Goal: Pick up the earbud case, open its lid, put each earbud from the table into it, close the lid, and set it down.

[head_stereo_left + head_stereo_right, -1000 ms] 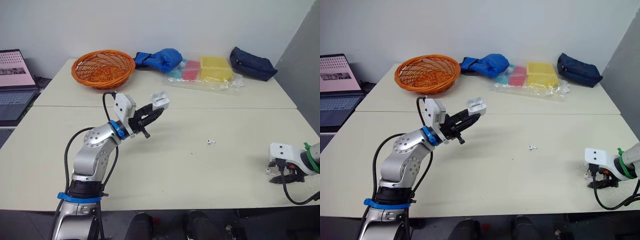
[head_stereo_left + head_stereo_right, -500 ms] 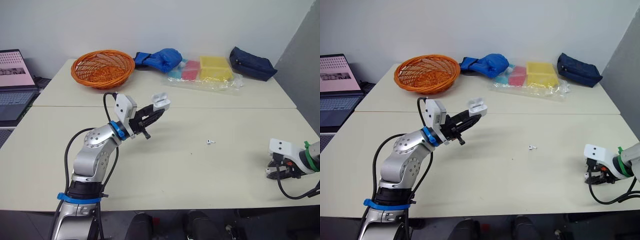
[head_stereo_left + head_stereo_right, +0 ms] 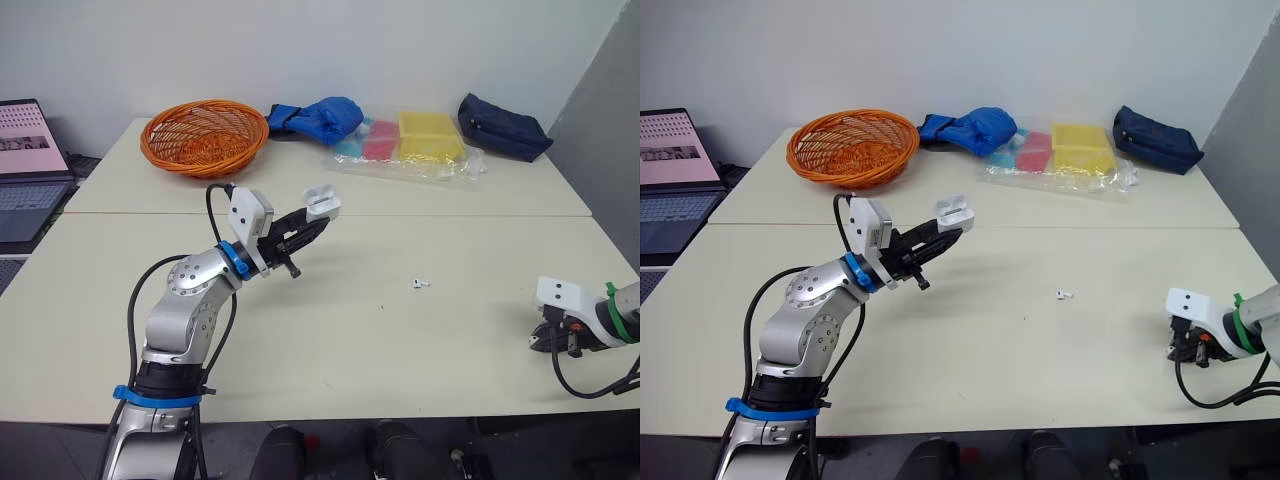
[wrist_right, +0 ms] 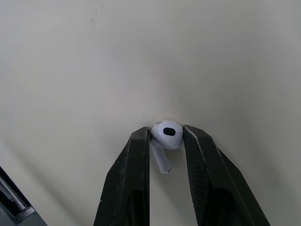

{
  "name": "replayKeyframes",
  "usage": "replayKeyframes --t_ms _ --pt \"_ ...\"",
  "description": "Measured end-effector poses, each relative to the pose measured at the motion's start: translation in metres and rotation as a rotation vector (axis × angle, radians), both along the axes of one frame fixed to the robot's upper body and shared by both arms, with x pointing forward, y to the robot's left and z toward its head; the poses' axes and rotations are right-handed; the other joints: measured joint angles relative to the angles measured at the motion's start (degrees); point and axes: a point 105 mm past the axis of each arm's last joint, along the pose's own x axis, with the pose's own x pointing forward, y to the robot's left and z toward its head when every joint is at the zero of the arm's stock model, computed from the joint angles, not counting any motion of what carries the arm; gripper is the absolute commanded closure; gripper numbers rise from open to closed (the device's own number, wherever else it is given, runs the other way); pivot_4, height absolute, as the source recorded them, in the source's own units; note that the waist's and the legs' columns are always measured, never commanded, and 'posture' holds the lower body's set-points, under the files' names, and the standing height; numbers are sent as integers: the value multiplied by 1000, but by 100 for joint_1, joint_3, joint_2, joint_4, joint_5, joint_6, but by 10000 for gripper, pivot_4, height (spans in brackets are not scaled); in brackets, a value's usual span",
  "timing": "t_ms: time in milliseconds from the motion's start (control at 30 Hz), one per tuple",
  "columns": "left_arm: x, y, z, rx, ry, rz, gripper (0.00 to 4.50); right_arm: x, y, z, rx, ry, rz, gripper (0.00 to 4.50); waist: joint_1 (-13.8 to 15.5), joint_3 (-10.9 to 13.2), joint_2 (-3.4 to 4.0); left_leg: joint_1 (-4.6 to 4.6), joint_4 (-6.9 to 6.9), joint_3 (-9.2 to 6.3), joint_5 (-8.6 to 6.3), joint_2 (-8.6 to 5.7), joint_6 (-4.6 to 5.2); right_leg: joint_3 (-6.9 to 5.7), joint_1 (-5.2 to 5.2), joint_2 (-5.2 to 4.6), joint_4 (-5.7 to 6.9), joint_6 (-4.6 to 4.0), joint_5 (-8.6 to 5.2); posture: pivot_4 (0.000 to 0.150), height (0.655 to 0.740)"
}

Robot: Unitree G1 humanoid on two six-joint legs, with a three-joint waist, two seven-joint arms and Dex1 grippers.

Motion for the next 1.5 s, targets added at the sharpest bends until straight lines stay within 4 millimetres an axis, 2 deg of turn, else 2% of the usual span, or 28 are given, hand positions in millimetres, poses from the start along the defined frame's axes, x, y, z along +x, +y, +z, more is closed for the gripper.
replayKeyframes --t_ms 533,600,833,900,967,1033,1067,1100,1167,1233,1333,1367,1433,1500 --pt "0 0 2 4 -5 0 37246 0 2 -1 2 -9 6 33980 -1 0 0 1 2 0 0 1 0 0 0 1 0 0 0 1500 7400" --pt "1 0 3 4 -10 -1 37246 0 2 -1 2 -12 6 40189 -1 0 0 1 2 0 0 1 0 0 1 1 1 0 0 1500 7400" --pt "1 1 4 11 -12 1 37246 1 4 -1 17 -16 -4 40723 -12 0 -1 1 2 -1 0 2 0 0 1 2 1 0 0 1500 7400" --pt "1 1 4 11 -12 2 37246 3 10 0 49 -19 -18 40723 -20 0 -1 1 1 -1 0 3 0 0 0 3 2 0 0 1500 7400" --pt "1 1 4 10 -13 0 37246 7 33 2 136 -27 -5 40723 -42 0 0 1 0 -6 0 7 0 8 -9 7 10 -1 2 1500 7400" --pt "2 3 5 -1 -15 8 37246 22 74 16 322 -69 -23 40723 -83 3 3 2 1 -16 0 9 0 17 -15 18 15 -2 11 1500 7400" --pt "3 1 6 -13 -18 6 37246 31 102 34 439 -113 -1 40723 -107 8 10 0 1 -23 0 9 0 23 -17 24 15 18 27 1500 7400" --pt "3 -2 6 -28 -17 0 37246 41 135 61 582 -186 36 40723 -131 12 16 1 1 -31 1 8 0 23 -17 29 18 36 39 1500 7400" --pt "2 -10 6 -66 -10 -16 37246 49 178 117 796 -359 99 40723 -113 13 18 -5 1 -37 1 10 0 4 -13 36 14 37 42 1500 7400" --pt "2 -12 5 -81 -4 -14 37246 47 195 158 942 -492 106 40723 -4 12 16 -20 -2 -41 1 16 -1 -7 -15 37 6 25 32 1500 7400" --pt "5 -7 3 -100 -5 10 37246 43 210 172 1100 -526 34 40723 84 9 12 -48 -2 -34 -4 13 -7 -7 -31 26 0 20 24 1500 7400" --pt "6 -9 2 -114 -7 12 37246 42 223 176 1186 -519 6 40723 82 9 13 -56 -2 -32 -5 12 -9 0 -46 25 2 22 25 1500 7400" --pt "9 -19 4 -149 -9 1 37246 39 246 188 1310 -522 -23 40723 79 10 15 -76 3 -33 -5 10 -9 -2 -62 24 4 25 31 1500 7400" --pt "9 -29 5 -166 -12 -17 37246 37 259 200 1380 -547 -38 40723 83 9 14 -87 9 -36 -5 9 -9 -8 -62 22 0 18 37 1500 7400"
